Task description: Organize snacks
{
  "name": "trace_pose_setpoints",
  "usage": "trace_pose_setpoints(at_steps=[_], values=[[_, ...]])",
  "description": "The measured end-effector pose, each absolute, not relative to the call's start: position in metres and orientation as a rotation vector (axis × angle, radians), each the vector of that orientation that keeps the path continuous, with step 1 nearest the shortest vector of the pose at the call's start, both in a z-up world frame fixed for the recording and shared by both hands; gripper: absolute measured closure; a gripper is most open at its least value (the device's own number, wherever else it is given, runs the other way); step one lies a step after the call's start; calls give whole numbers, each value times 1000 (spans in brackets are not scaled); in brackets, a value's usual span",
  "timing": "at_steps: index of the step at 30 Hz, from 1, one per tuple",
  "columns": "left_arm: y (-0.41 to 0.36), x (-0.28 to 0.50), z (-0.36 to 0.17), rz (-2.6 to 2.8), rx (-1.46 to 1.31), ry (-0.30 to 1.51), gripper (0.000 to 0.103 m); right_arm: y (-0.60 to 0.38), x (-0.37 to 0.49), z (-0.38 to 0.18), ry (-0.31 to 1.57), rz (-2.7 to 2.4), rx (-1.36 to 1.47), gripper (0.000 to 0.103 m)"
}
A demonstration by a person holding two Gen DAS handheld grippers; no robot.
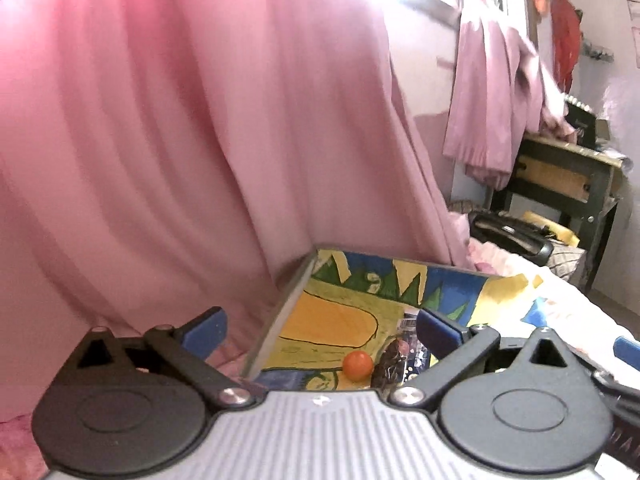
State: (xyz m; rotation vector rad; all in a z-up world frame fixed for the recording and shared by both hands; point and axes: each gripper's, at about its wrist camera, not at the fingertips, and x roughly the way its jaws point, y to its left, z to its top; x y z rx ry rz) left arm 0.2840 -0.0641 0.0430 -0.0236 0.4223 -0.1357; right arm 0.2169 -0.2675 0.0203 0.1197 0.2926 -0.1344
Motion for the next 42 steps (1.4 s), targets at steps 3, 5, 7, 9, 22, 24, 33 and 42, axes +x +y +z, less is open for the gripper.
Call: trace_pose_setpoints(at_steps=[3,5,7,9,22,24,33,42], values=[[-53,256,53,-138,-34,394,0,-266,190,35,268,-133,121,5],[-47,238,57,-135,-41,378,0,-265,174,43,255,-139,116,1],[-40,220,61,-131,-46,365,0,-263,157,50,242,-139,116,1],[-34,204,62,-125,-50,354,0,-262,140,54,238,-141,113,1],[-1,106,52,-83,-17,326,0,-239,47,56,250,-133,69,1],[3,93,48,-82,-7,328,0,-235,38,52,273,-122,68,1],[16,53,30,-59,15,389,0,-216,8,38,352,-96,29,1],[16,33,16,-64,101,496,0,-204,-7,22,451,-85,4,1]])
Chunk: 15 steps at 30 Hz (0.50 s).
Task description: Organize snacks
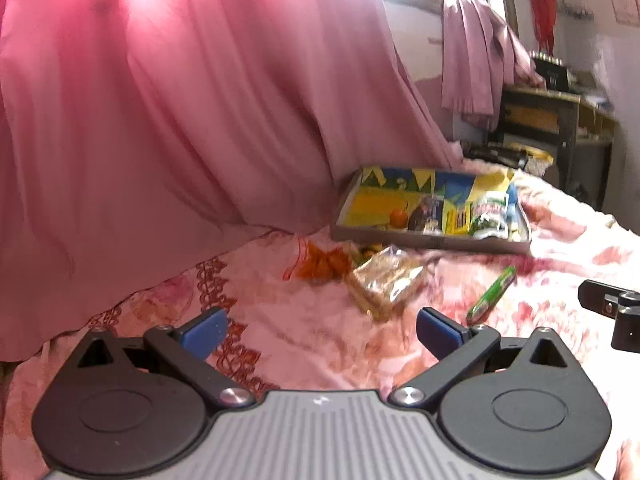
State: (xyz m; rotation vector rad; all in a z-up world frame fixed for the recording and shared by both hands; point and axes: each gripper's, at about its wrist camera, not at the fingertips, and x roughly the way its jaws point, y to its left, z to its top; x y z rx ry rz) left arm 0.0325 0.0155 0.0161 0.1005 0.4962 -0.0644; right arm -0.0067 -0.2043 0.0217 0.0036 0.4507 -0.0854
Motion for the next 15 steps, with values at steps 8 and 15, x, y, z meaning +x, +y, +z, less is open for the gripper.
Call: trace_pose_setpoints(at_steps=[8,15], values=[[13,37,9,-43,130,542,0,-201,-3,13,507,-80,-13,1],[24,55,1,14,90,640,0,-203,5,5,568,-91,-1,1]])
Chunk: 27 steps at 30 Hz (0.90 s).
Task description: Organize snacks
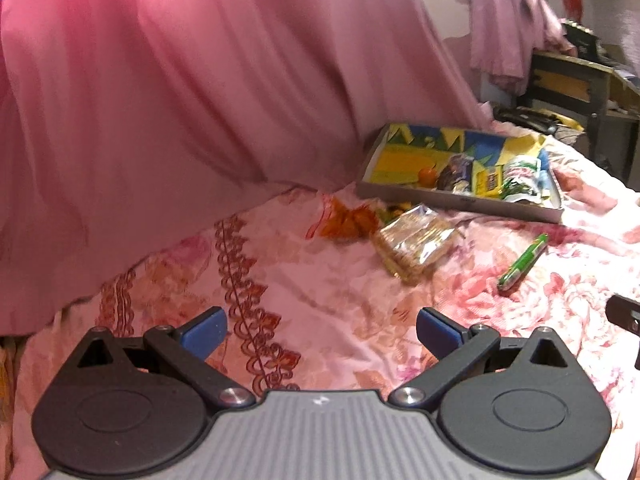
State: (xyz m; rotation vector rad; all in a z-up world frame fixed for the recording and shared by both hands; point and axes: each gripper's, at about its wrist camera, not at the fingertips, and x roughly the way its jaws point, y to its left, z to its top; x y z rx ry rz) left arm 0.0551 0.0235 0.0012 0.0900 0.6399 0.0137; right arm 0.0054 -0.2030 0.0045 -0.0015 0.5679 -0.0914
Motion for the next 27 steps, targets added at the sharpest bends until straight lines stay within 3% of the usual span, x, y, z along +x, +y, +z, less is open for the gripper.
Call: trace_pose_setpoints(at_steps=[8,27], values=[[24,75,-8,18,111,688,0,-204,21,-5,634,-96,1,1],[13,160,-32,-113,201,599,0,-211,106,-24,685,-69,26,1]])
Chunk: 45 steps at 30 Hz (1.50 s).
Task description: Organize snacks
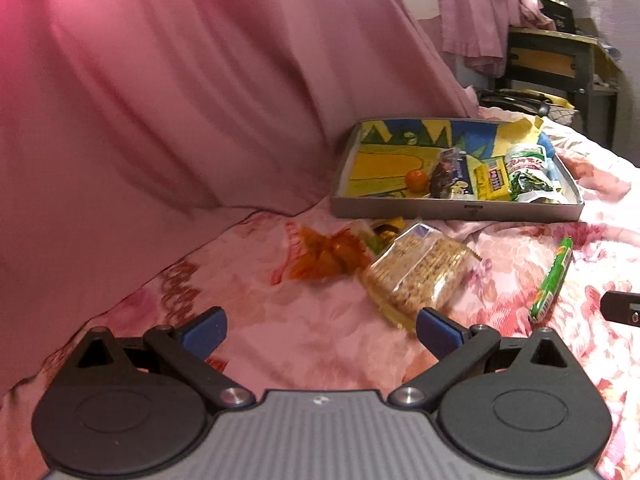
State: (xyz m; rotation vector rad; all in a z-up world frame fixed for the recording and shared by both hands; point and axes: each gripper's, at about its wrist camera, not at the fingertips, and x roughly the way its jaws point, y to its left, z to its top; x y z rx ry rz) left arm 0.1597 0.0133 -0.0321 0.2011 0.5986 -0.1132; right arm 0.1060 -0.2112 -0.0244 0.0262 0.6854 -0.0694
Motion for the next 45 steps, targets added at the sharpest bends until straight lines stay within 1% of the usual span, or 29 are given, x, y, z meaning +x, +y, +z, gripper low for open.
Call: trace_pose_setpoints(at_steps=[8,19,31,33,37,40,42,45], values=[[4,190,-51,-266,258,548,0,-220,140,-37,670,-53,149,1],[-16,218,-71,-404,329,529,0,-231,175,-64,722,-101,229,5],[-40,238,-86,-497,392,557,0,-235,197,-88,745,-134,285,19],[-44,239,-87,-508,408,560,0,-235,198,-89,730,-144,283,24],[-54,241,-93,-506,458,567,0,-235,201,-91,712,-152,269,31],[-60,242,-97,-504,497,573,0,-234,202,-92,705,-152,259,38],[-63,241,-99,-509,517,568,0,-234,203,-91,701,-151,257,49],[-62,242,-98,-519,505,580,2,-234,204,-92,704,-144,259,59]])
